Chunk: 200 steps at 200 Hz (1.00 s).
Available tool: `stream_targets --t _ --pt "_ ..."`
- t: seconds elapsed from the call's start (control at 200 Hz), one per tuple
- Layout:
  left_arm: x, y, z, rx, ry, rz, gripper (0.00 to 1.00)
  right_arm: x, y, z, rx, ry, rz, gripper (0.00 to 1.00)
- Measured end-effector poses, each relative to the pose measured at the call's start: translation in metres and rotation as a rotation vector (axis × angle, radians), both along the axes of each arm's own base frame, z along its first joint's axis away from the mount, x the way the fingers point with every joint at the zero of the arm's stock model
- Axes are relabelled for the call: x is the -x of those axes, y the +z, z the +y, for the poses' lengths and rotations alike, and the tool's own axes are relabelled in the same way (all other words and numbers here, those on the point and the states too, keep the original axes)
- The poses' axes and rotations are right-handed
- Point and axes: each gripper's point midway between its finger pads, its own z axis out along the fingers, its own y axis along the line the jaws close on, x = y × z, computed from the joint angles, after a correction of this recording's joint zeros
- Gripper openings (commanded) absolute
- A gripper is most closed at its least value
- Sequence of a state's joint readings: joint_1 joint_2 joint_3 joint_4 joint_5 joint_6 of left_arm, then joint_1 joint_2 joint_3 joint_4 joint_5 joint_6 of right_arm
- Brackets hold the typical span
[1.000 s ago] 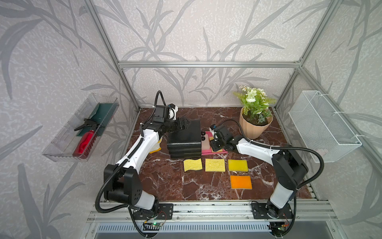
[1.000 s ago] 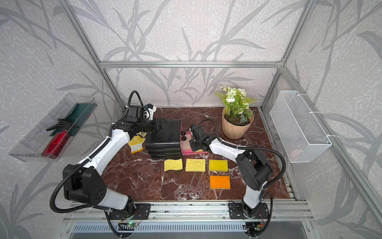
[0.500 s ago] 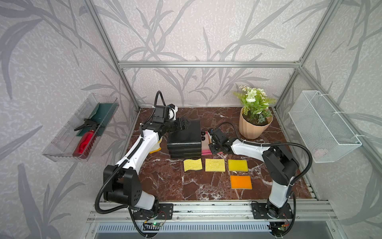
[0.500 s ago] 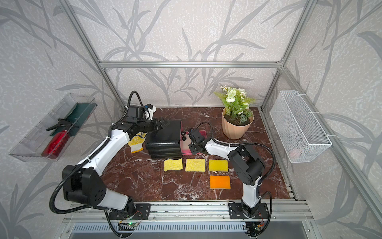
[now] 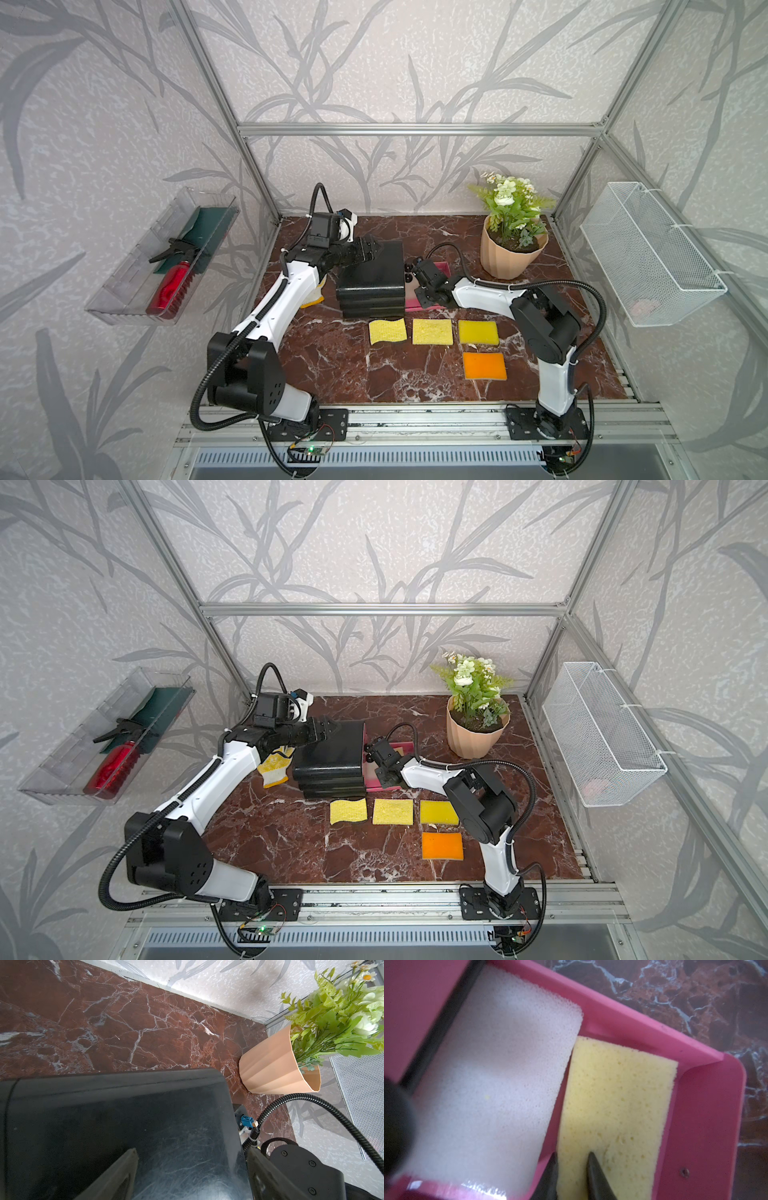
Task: Take the sponge out of the drawer
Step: Pick up the sponge from the drawer.
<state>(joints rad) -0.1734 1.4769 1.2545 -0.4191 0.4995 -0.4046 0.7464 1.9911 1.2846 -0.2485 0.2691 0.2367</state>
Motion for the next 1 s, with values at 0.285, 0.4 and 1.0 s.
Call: stream_targets --t 0.285,0.4,1.0 --pt "0.000 0.000 0.000 0.001 0.000 0.001 0.84 0.000 0.002 0.001 -0.021 -0.020 0.006 0.00" --pt "0.000 0.000 0.000 0.003 0.002 0.003 0.83 0.002 0.003 0.002 -0.035 -0.019 0.010 0.00" --pt "0.015 0.008 0.002 0.001 0.000 0.051 0.84 0.007 0.081 -0.012 -0.031 0.078 -0.161 0.00"
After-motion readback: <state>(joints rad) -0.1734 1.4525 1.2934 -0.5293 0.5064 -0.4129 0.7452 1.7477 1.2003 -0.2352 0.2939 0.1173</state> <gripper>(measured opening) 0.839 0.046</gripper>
